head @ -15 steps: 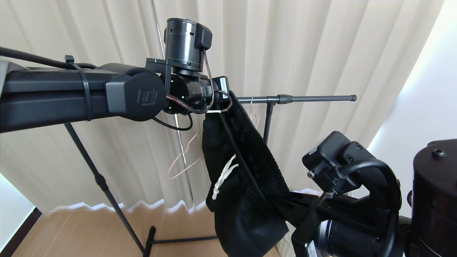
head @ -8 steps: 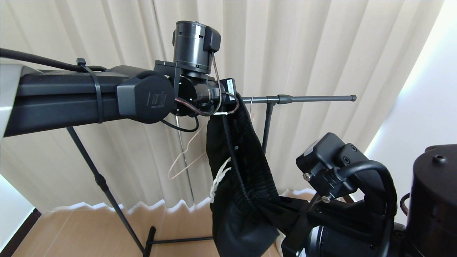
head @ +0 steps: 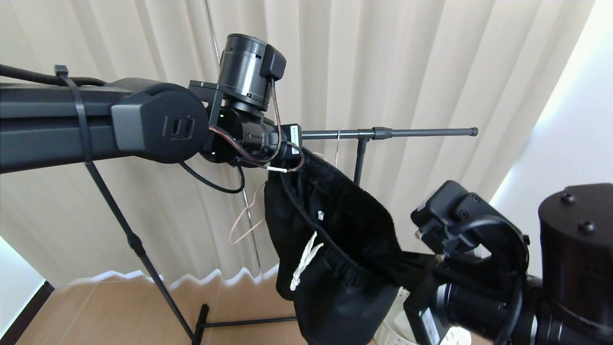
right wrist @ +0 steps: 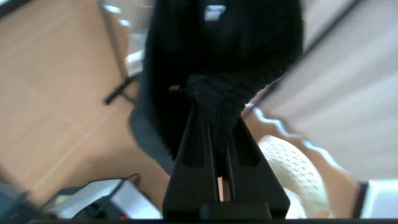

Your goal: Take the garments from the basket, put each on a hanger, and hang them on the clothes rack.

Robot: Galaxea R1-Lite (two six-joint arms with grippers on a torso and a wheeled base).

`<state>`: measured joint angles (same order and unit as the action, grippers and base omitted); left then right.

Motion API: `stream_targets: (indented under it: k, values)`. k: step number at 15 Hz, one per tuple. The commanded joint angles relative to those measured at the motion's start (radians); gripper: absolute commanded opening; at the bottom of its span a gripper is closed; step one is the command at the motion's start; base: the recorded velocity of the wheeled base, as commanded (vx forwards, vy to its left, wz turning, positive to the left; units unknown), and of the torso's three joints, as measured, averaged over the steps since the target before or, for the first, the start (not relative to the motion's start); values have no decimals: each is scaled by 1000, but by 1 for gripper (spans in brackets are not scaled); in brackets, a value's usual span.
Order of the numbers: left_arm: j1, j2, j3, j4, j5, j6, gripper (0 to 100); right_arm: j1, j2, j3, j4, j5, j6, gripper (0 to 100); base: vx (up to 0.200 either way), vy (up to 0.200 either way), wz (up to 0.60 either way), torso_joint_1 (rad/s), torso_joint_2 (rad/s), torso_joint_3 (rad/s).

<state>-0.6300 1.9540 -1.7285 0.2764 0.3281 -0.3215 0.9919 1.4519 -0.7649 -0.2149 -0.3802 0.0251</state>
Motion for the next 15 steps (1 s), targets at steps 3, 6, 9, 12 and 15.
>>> stream_targets:
  k: [3, 6, 9, 12, 15]
  values:
    - [-5, -245, 303, 14, 2, 94, 0, -214, 47, -48, 2, -69, -42, 0, 0, 0, 0, 0, 0, 0]
    - [-69, -351, 478, 10, 6, 125, 0, -220, 139, -105, -32, -146, -19, 0, 0, 0, 0, 0, 0, 0]
    - [-178, -417, 658, 9, 12, 119, 0, -220, 269, -208, -93, -170, 107, 0, 0, 0, 0, 0, 0, 0]
    - [-252, -415, 771, -11, 5, 104, 0, -231, 355, -309, -95, -207, 208, 0, 0, 0, 0, 0, 0, 0]
    - [-324, -360, 810, -65, 2, 88, 0, -271, 423, -429, -100, -201, 302, 0, 0, 0, 0, 0, 0, 0]
